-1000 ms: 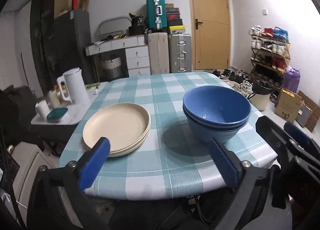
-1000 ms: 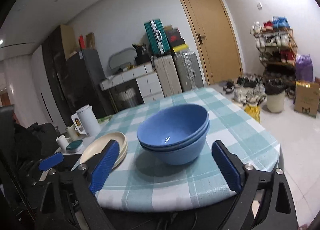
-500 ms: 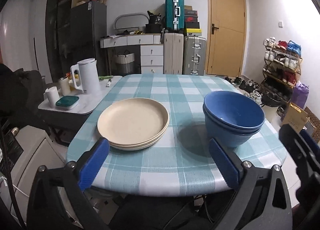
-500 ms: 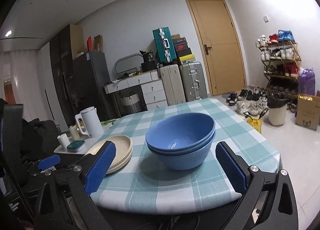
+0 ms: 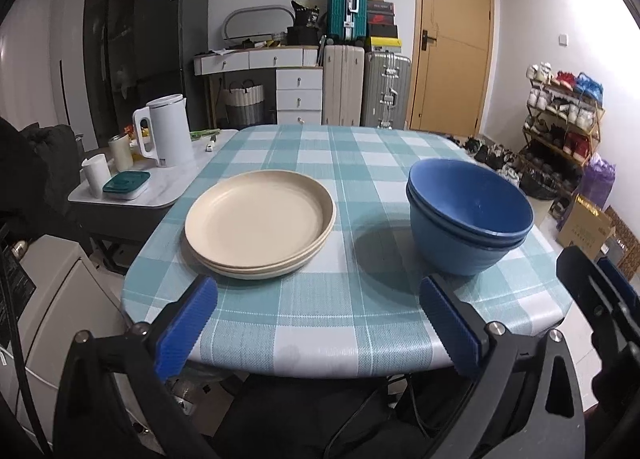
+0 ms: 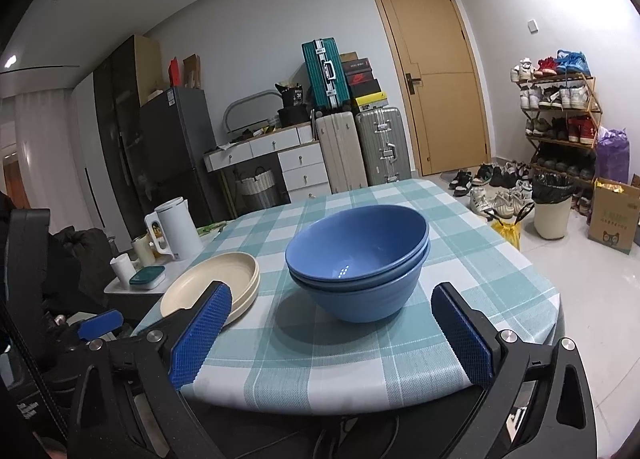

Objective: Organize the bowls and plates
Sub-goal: 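Withdraw both tools up and away from the three nested bowls, then move both tools to the nested bowl stack and close on its rim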

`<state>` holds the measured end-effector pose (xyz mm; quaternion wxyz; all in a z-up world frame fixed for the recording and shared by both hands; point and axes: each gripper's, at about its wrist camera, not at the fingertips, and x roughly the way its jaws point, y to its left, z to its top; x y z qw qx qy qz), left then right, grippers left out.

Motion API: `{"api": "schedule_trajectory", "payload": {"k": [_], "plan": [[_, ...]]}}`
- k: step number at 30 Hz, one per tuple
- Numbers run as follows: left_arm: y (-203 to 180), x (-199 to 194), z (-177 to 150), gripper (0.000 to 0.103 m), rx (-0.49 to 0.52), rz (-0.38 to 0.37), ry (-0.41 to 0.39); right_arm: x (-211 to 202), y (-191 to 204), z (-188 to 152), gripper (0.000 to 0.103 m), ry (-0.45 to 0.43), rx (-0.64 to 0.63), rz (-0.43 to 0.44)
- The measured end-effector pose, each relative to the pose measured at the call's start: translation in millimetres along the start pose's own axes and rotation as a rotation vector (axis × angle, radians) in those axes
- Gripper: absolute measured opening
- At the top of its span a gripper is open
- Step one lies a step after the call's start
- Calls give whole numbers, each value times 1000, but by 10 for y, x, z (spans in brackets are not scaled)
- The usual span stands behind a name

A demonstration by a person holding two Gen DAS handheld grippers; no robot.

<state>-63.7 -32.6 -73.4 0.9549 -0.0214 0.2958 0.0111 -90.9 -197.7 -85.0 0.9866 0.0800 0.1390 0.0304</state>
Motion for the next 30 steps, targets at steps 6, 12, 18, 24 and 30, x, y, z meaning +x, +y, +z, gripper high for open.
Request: {"api": "schedule_trajectory", "payload": {"k": [6,12,18,24,30], "plan": [[-56,52,-9,102,17,-6,26,25,-80,-22,102,12,26,4],[-114,167,-25,102,33,-13,73,64,-227,-38,102,24,73,-2],[-175,252,-35,102,48,-26,95,134,-278,-73,102,43,93,6],[-209,468,18,102,67,-39,121,315,-311,5,102,62,59,11],[-172,800,287,102,29,-86,157,586,-564,319,102,85,53,-31]]}}
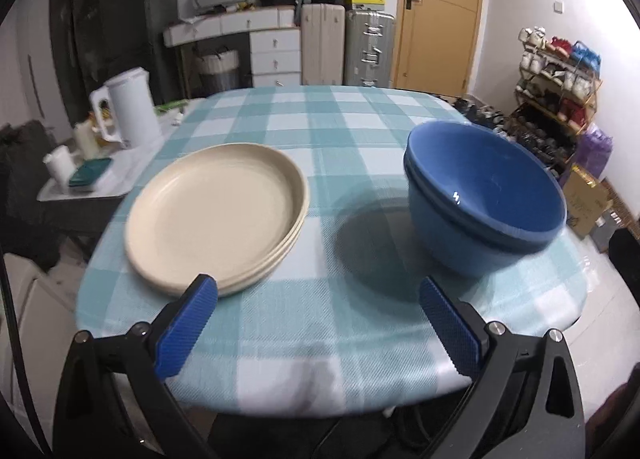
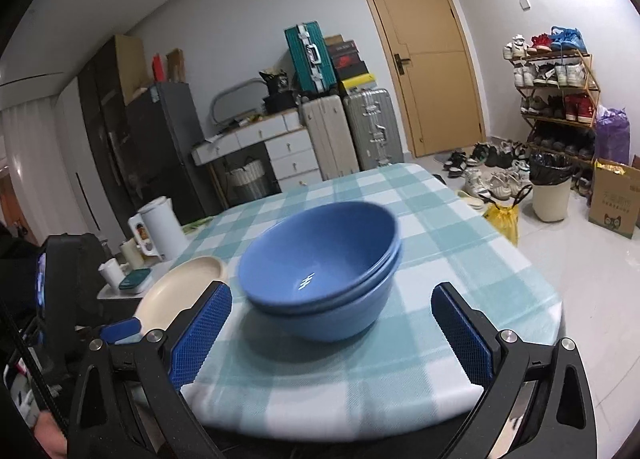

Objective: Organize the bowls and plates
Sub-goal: 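Move both tools to the nested bowl stack and close on its rim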

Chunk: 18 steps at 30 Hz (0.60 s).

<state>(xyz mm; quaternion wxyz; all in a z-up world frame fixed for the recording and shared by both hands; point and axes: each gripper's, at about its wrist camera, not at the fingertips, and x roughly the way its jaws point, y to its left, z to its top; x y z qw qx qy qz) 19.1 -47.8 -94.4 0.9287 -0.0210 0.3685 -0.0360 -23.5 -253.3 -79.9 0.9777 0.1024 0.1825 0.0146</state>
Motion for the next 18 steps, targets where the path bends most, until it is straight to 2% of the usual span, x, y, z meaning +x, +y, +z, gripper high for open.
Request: {"api": "schedule_trajectory", "payload": {"k": [4,7,9,10,12,13,18], "plan": [[-87,60,318,102,15,-50,-6,250,-225,311,102,50,6,-34],[-181,193,573,102,24,-97,41,462,-364,493,102,99,14,-37],[-246,340,714,102,24,-139,109,609,-428,584,102,138,20,-30],[-285,459,778,102,23,-180,171,669,-454,616,102,155,21,-28],[-335,633,854,102,15,-217,261,806,-499,671,102,193,15,-30],[-370,704,886,102,14,-201,277,857,-519,694,102,204,11,-30],[-647,955,979,101,165,-145,343,1201,-595,781,102,313,-21,-28]]}}
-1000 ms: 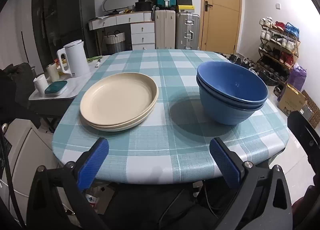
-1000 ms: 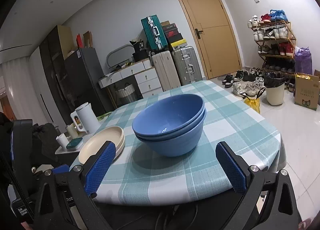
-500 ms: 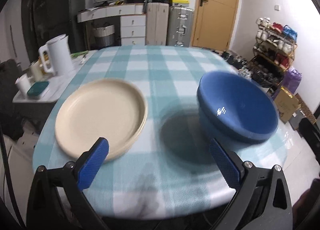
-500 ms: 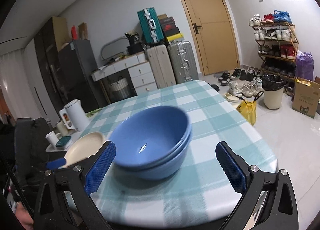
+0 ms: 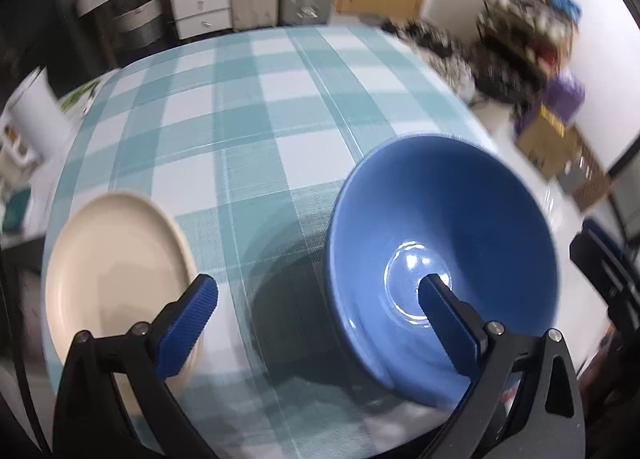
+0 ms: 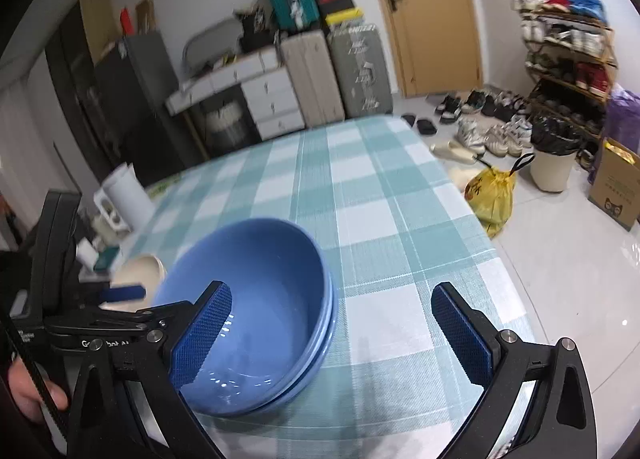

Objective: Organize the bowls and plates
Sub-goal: 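Move both tools to the nested bowl stack and close on its rim, then lift the blue bowl stack off the table with both tools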

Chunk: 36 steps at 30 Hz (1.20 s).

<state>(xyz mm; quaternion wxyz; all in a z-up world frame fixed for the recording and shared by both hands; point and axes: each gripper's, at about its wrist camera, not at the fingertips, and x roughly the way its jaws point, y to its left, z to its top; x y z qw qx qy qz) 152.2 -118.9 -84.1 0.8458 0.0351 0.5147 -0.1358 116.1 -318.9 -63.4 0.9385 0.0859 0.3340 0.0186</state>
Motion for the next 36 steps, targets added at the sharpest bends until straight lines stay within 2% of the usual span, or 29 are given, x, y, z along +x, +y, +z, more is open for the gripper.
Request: {"api": "schedule_trajectory", "payload": {"k": [5,7,9,11,12,13,15,17,19,21,22,23,26,31,34,36], "plan": [[-73,325,140,100,109,67,121,273,-5,41,102,94,-7,30],[-12,430,187,99,102,37,167,363,4,19,102,121,-12,30],[49,501,209,87,72,0,213,455,-16,-1,102,153,2,53],[21,547,216,86,100,-10,241,549,-69,-26,101,184,30,77],[-7,574,223,81,118,-25,262,585,-88,-34,100,195,42,77],[-16,582,232,77,114,-47,276,640,-124,-57,97,218,66,83],[-26,623,270,59,103,-92,317,709,-162,-97,88,256,110,113],[-52,664,294,51,123,-110,352,804,-207,-148,70,312,162,157],[-65,671,301,46,138,-127,364,824,-224,-179,66,328,190,184],[-79,657,304,40,152,-130,376,803,-203,-184,62,321,184,174],[-84,646,305,37,154,-132,379,790,-194,-190,58,315,187,174],[-98,626,305,28,159,-143,382,779,-188,-198,54,315,191,179],[-160,581,298,20,190,-140,391,781,-148,-218,50,327,192,188],[-144,598,325,19,194,-148,427,827,-78,-221,49,358,184,187],[-146,592,320,20,201,-145,433,873,-38,-215,38,387,179,187],[-154,584,313,20,207,-143,437,887,1,-202,35,397,156,166]]}}
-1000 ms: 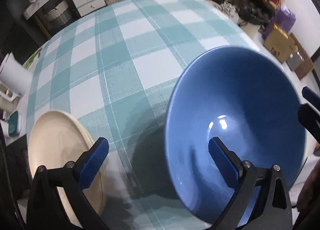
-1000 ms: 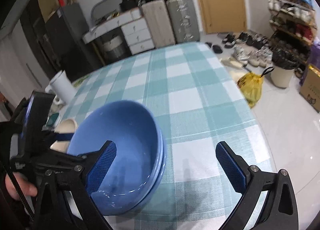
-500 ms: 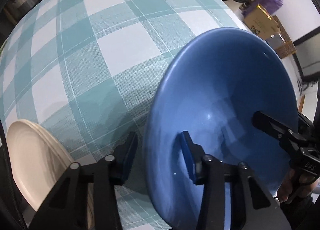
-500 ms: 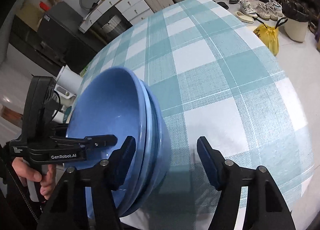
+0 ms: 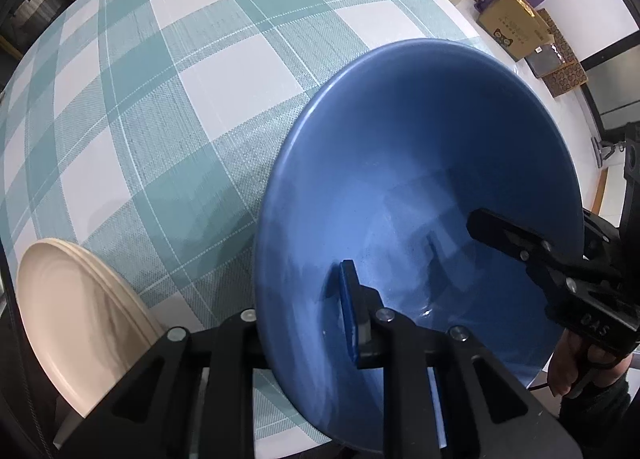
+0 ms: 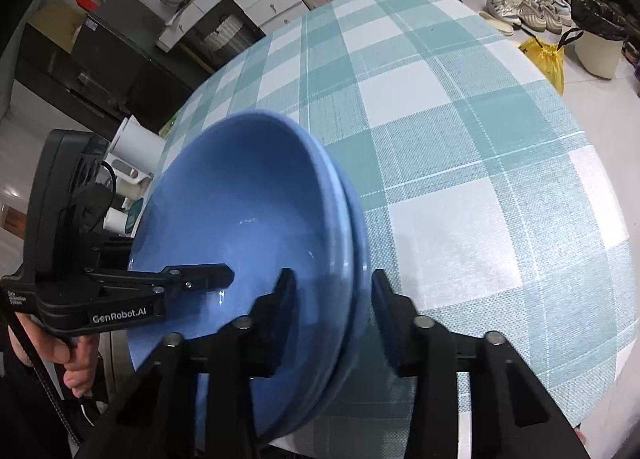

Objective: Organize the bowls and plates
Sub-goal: 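Lift the blue bowl stack off the table with both tools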

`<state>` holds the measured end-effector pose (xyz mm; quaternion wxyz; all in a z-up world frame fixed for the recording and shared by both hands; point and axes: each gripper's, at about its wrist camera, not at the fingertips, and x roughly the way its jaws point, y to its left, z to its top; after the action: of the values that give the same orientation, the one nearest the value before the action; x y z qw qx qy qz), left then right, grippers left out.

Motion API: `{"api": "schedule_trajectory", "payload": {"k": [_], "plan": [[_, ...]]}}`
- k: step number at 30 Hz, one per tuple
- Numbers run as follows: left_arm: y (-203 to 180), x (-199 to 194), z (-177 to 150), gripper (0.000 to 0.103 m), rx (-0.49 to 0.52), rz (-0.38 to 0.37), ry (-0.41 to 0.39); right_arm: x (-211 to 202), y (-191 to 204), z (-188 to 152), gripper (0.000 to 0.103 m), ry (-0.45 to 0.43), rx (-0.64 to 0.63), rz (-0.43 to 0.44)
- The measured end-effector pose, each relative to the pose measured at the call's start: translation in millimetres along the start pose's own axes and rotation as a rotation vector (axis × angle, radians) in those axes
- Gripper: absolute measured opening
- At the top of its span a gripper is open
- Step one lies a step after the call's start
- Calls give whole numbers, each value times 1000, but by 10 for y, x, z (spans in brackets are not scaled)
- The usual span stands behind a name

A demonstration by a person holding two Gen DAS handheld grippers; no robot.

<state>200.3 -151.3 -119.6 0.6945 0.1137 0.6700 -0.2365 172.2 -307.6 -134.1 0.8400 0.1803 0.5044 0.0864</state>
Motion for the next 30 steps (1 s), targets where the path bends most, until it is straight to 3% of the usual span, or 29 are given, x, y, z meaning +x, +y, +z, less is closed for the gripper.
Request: {"api": "schedule_trajectory", "payload": {"k": [10,13,18,30], "plan": [[29,-41,-23,18,-23,8,-21,-40,4,8,18,7,-1,-84],[-15,-74,2,18,-18,21,-16,-24,-17,34,17,20,5,-92],[-45,-95,63,18,-20,42,-3,-9,-147,110,16,60,67,-34],[29,-108,136,18,-56,41,4,42,-147,243,13,161,77,-32]]}}
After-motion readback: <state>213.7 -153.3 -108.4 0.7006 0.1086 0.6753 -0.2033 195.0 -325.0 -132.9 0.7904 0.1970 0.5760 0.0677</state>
